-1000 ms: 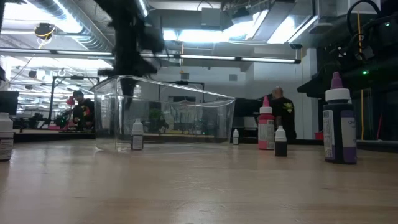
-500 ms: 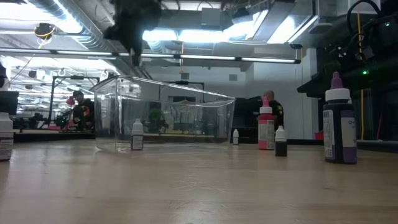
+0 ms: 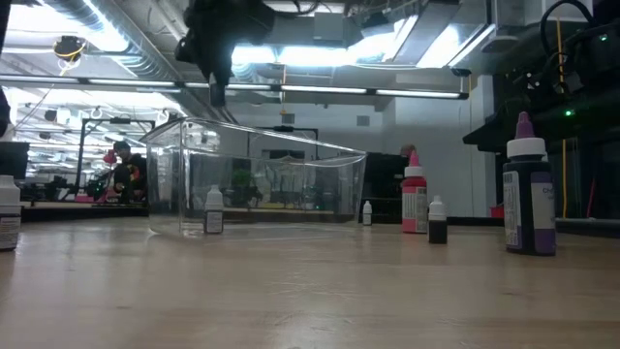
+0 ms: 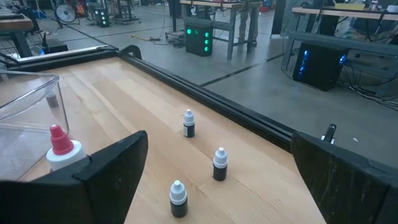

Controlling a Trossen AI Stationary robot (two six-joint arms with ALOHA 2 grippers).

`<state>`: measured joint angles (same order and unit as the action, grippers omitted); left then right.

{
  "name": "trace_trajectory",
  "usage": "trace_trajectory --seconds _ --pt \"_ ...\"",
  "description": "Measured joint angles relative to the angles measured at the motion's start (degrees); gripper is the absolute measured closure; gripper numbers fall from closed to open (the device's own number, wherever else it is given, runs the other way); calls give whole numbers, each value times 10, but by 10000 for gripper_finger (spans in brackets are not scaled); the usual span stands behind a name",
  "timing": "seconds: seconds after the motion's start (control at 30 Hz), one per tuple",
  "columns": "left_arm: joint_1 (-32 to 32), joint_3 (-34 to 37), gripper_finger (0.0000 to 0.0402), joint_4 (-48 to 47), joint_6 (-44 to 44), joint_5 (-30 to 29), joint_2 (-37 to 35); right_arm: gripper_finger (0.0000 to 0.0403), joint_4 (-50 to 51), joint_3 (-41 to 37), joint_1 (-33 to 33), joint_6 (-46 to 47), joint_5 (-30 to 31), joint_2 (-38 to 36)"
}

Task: Pick & Place food coloring
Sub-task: Put the left small blue food coloring bottle into the transparent bin

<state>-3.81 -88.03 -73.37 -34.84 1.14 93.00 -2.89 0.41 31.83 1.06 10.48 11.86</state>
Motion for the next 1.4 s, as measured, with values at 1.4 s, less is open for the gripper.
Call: trace_trajectory --seconds 1.4 --pt "53 148 341 167 -33 -45 91 8 0 0 0 0 0 0"
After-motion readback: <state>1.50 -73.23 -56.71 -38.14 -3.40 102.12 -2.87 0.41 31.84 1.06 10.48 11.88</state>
